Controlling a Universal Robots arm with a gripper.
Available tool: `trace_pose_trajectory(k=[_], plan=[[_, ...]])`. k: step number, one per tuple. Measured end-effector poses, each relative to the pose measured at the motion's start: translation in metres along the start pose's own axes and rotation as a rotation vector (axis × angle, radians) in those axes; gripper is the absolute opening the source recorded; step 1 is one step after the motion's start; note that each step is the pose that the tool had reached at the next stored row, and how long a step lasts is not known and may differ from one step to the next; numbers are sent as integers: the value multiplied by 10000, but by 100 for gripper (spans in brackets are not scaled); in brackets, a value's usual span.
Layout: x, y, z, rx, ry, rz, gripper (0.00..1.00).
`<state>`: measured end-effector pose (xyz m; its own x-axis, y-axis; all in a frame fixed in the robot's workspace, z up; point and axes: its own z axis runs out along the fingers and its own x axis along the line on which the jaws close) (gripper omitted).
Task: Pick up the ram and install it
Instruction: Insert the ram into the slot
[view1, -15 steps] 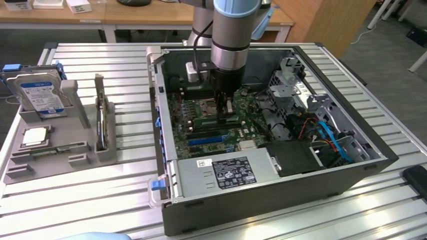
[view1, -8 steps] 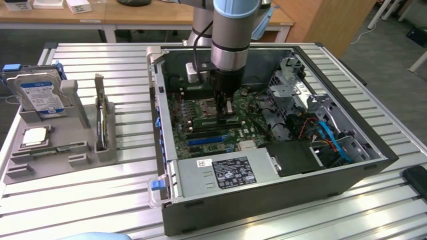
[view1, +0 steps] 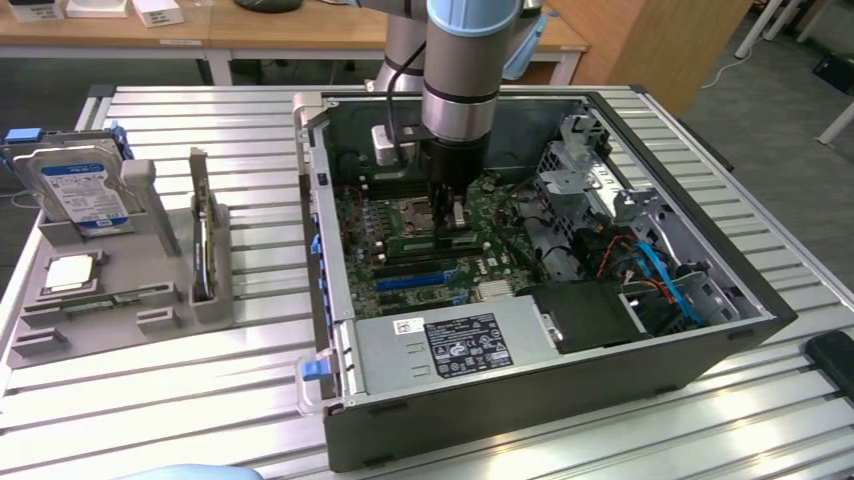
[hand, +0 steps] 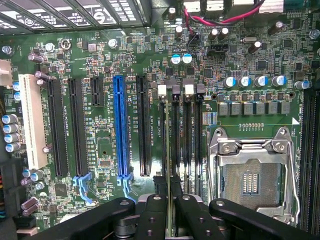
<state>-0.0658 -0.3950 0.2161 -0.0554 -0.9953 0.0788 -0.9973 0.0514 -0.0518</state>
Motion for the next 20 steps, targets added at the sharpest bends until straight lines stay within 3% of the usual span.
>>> trace_pose_trajectory(k=[8,20], plan=[[0,-1,3,16,71,-182,14],[-7,-1,12,22,72,-216,14]])
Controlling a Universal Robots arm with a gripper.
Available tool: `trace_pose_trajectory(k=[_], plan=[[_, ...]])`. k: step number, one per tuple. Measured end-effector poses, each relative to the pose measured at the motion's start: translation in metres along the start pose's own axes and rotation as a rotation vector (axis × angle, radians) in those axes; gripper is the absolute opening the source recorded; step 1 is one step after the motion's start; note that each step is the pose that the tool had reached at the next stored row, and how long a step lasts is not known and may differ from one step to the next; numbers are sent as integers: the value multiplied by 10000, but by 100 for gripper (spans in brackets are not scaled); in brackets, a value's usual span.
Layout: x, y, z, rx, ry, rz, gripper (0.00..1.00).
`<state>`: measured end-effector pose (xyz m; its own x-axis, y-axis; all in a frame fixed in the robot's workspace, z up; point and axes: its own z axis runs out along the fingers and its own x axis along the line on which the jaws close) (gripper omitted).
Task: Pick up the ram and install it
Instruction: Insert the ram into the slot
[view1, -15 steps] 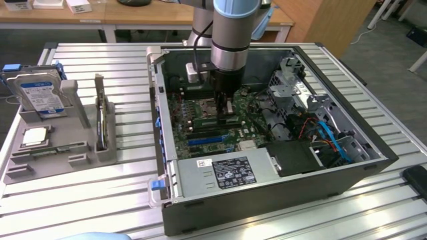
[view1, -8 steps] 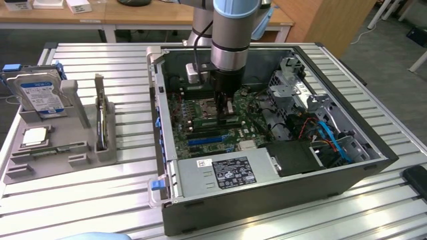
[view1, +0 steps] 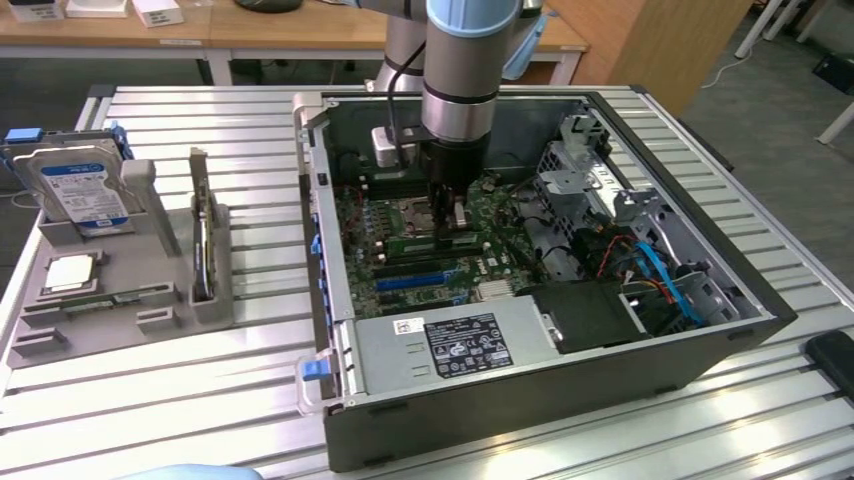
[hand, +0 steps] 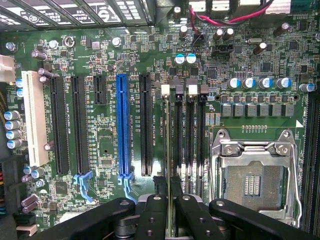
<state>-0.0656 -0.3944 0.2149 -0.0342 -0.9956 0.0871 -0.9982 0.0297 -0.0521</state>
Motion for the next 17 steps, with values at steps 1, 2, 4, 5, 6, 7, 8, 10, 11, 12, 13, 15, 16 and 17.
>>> trace_pose_trajectory(k=[1,2,4,5,6,7,8,10,11,12,13,15,16,17], plan=[[-2,0,0,0,1,-1,14],[-3,0,0,-1,1,-1,14],[-3,0,-1,-1,2,-1,14],[-3,0,0,-1,3,-2,14],[-4,0,0,-1,2,-1,14],[-4,0,2,-1,2,-1,14],[-4,0,4,-1,1,-1,14],[-5,1,7,-1,2,0,14],[-5,0,9,-1,1,0,14],[-6,1,11,-1,1,0,14],[-7,1,13,-1,2,0,14],[-9,2,17,-1,2,-1,14],[-10,2,19,-1,3,-1,14],[-11,2,21,-1,2,-1,14]])
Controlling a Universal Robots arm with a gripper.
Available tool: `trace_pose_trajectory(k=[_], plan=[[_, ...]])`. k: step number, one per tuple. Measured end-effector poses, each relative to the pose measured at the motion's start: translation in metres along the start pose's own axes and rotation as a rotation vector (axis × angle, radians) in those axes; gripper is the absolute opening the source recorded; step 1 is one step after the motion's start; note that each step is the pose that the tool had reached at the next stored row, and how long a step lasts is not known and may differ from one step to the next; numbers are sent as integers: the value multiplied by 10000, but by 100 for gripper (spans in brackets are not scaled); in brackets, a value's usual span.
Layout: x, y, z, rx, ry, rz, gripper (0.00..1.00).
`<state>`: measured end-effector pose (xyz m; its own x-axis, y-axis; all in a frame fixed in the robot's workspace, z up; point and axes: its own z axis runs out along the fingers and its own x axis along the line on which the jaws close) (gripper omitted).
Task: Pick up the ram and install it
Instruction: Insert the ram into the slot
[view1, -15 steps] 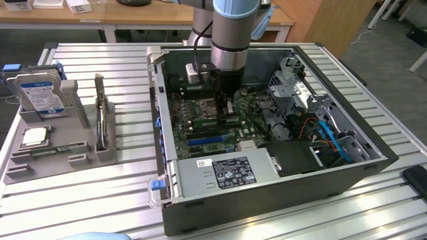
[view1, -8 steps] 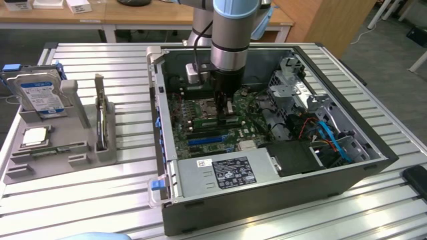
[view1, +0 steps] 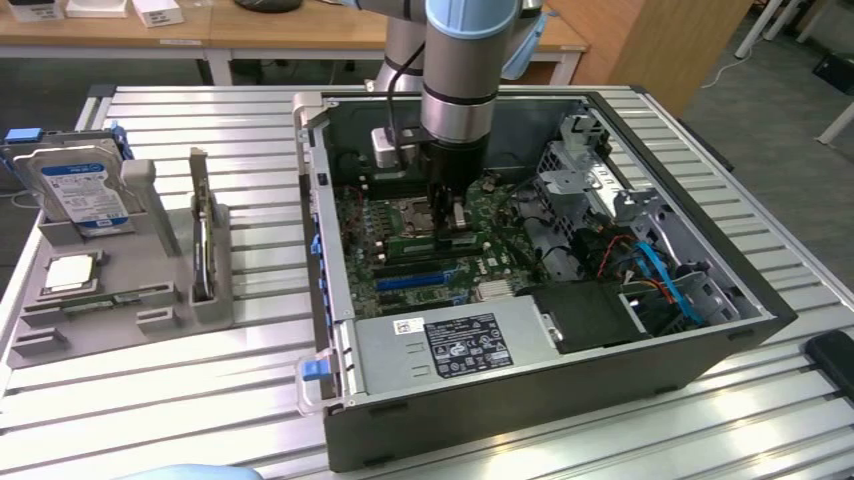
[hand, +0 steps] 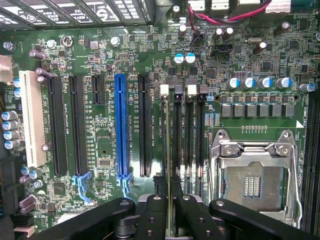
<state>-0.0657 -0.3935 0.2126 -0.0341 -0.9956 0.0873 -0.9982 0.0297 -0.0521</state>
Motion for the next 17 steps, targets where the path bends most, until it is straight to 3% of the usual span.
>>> trace_pose_trajectory(k=[17], plan=[[-7,3,34,0,-1,0,14]])
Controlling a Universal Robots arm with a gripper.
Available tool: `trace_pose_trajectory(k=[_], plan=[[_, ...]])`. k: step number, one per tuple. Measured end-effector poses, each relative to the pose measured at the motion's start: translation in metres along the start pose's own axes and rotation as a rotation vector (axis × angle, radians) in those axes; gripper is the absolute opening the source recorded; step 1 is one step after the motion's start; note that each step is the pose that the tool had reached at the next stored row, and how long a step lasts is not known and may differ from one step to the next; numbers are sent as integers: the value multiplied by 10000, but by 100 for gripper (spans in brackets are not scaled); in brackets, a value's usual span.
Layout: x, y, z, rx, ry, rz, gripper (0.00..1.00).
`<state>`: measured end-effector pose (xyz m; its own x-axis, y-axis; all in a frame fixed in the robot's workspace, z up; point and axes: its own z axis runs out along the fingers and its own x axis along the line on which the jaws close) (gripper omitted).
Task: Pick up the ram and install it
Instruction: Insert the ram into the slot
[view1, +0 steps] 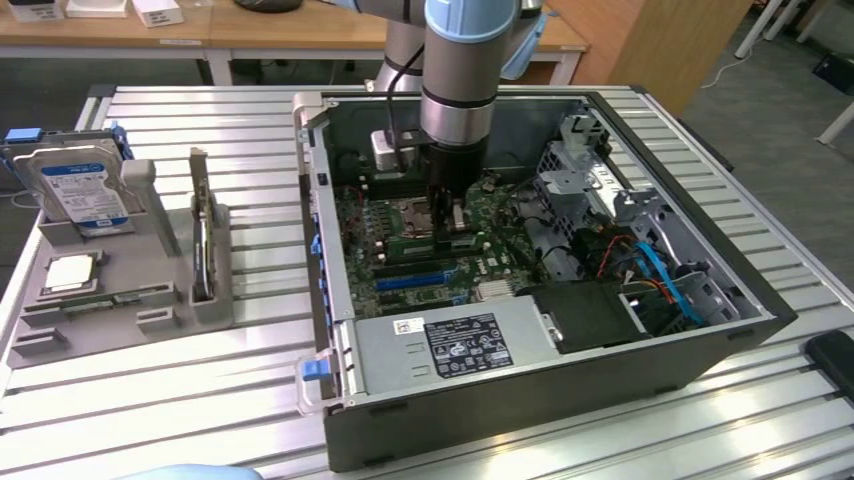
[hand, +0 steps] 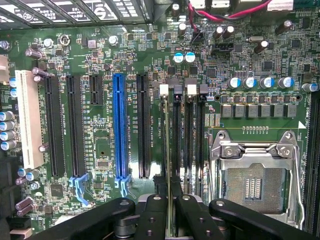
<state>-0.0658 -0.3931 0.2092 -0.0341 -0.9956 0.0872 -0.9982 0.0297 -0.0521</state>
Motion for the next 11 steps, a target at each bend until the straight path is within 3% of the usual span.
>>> trace_pose_trajectory(k=[4,6,10,11], plan=[[-2,-1,2,4,-7,0,15],[-1,-1,2,2,-4,0,27],[0,0,0,0,0,0,33],[0,0,0,0,0,0,39]])
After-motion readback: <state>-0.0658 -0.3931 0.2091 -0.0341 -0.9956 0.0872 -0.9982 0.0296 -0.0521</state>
